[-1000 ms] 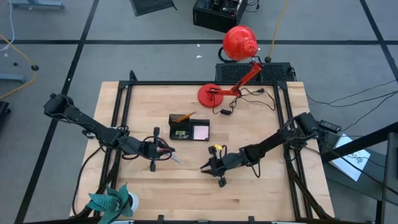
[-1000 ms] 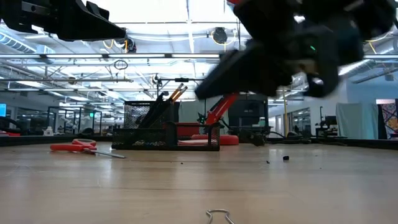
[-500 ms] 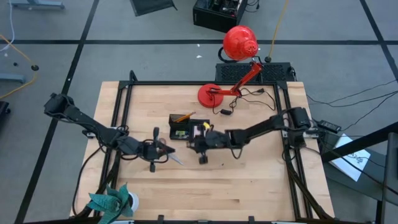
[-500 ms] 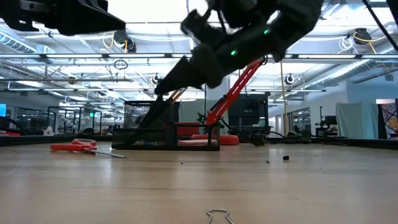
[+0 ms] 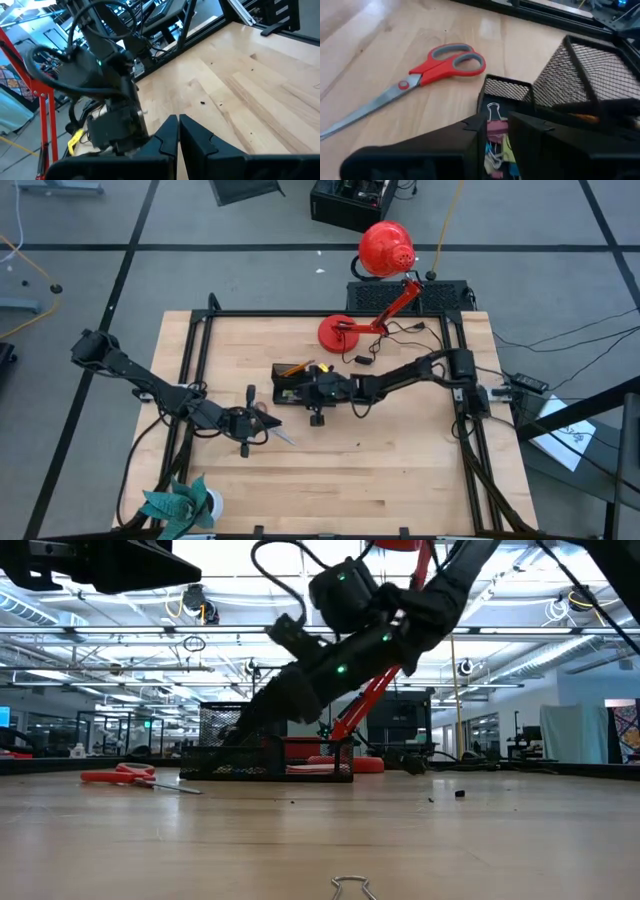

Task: Pick and place office supplies into organizer
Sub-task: Put the pink binder clip into the mesh desk organizer, then put the red scissor into the mesh desk organizer

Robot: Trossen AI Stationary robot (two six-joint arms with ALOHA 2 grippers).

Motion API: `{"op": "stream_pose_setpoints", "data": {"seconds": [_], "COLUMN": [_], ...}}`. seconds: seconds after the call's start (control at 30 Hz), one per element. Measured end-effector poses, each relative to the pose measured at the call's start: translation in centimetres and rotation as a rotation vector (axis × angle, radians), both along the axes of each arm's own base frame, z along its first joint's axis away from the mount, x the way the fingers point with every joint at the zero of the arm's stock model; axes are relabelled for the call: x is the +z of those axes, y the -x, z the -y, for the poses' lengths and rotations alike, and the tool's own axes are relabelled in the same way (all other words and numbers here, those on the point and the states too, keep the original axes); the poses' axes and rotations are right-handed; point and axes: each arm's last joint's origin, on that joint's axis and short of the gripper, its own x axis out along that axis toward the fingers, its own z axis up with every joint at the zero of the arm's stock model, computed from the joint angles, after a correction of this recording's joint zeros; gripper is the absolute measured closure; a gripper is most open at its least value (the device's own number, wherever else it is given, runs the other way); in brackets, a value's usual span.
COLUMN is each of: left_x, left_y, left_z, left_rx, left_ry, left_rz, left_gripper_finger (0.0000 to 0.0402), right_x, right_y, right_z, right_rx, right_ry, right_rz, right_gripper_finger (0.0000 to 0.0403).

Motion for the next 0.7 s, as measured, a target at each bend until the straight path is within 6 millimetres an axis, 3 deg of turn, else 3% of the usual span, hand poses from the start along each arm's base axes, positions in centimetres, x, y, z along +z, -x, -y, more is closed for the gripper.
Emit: {"op": "stream_pose_setpoints", "data": {"seconds": [0.13, 0.3, 0.7], "left_x": [-0.01, -0.02, -0.08], "left_y": [0.00, 0.00, 0.01], "left_z": [-0.01, -0.01, -0.02], "left_rx": [0.000, 0.000, 0.001], "left_ry": [-0.005, -0.004, 0.002], "left_rz": [-0.001, -0.002, -0.008], "left_gripper_finger": [0.0378, 0.0378, 0.0378], "right_x": [-1.07, -0.94, -0.82], "right_y": [-0.85, -1.16, -1.02], "right_z": [0.51, 0.68, 1.03], "right_rx": [-0.012, -0.067, -0.112], "right_ry": [-0.003, 0.025, -0.009], "right_rz": [-0.009, 0.000, -0.010], "right_gripper_finger": [0.0342, 0.0336, 0.0264]}}
